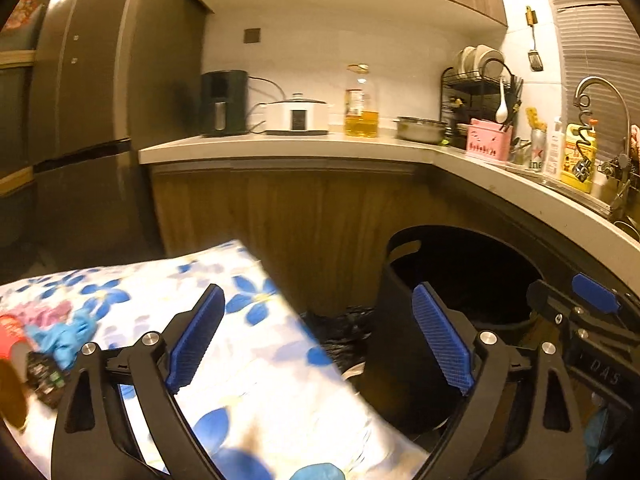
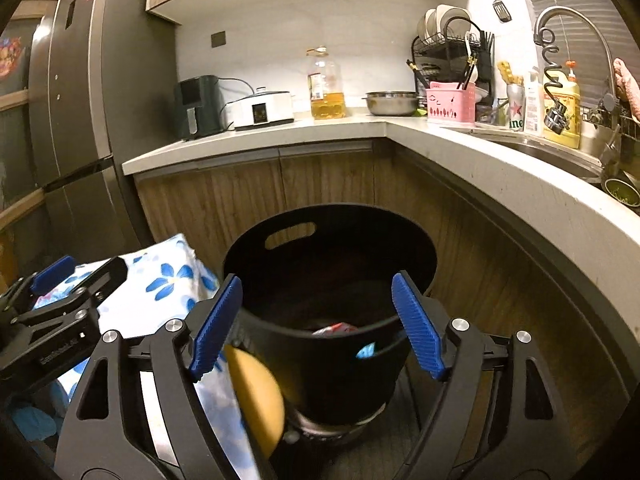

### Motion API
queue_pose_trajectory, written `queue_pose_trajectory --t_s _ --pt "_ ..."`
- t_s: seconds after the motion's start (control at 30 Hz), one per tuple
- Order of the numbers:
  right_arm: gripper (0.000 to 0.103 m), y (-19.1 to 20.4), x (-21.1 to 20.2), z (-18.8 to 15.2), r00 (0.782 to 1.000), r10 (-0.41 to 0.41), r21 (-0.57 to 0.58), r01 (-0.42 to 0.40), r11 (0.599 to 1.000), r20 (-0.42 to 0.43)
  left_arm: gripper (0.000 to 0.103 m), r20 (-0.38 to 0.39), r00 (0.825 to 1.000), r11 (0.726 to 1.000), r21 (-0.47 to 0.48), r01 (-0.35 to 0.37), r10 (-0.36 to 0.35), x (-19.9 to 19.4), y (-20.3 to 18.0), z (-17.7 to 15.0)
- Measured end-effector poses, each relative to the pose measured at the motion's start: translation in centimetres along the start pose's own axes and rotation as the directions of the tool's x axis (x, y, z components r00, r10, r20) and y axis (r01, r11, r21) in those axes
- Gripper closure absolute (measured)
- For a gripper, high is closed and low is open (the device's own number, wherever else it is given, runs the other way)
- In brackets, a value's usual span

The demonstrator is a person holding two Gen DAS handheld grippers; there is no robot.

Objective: Collect trash
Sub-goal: 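Move both open tools back toward the black bags and red tin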

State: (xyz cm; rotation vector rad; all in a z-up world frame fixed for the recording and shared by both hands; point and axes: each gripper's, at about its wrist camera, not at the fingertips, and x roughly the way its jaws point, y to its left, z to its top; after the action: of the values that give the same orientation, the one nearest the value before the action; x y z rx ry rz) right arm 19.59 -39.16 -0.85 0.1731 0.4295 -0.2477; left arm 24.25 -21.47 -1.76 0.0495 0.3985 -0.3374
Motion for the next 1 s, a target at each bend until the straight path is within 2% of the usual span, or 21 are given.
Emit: queue_pose_trajectory --t_s 0.2,0.63,1.0 --pt "0.025 2.4 -2.3 -1.2 1.000 0.012 -0.031 -0.012 0.999 0.010 0.010 0.000 0.998 0.998 -0.011 -0.067 0.067 -3.8 2.3 -1.9" --pt "0.025 8.4 -6.1 -4.4 0.994 0.106 -0.081 -0.106 0.991 -0.006 0.009 -0.014 0.982 0.980 -0.065 -0.189 0.188 -10.6 7.9 -5.6" --pt "0.025 14.8 -7.0 -6.8 0.973 0.231 -0.124 -0.233 0.965 -0.025 0.009 -0.016 0.940 0.931 -0.136 -0.339 0.340 -15.4 14.1 -8.5"
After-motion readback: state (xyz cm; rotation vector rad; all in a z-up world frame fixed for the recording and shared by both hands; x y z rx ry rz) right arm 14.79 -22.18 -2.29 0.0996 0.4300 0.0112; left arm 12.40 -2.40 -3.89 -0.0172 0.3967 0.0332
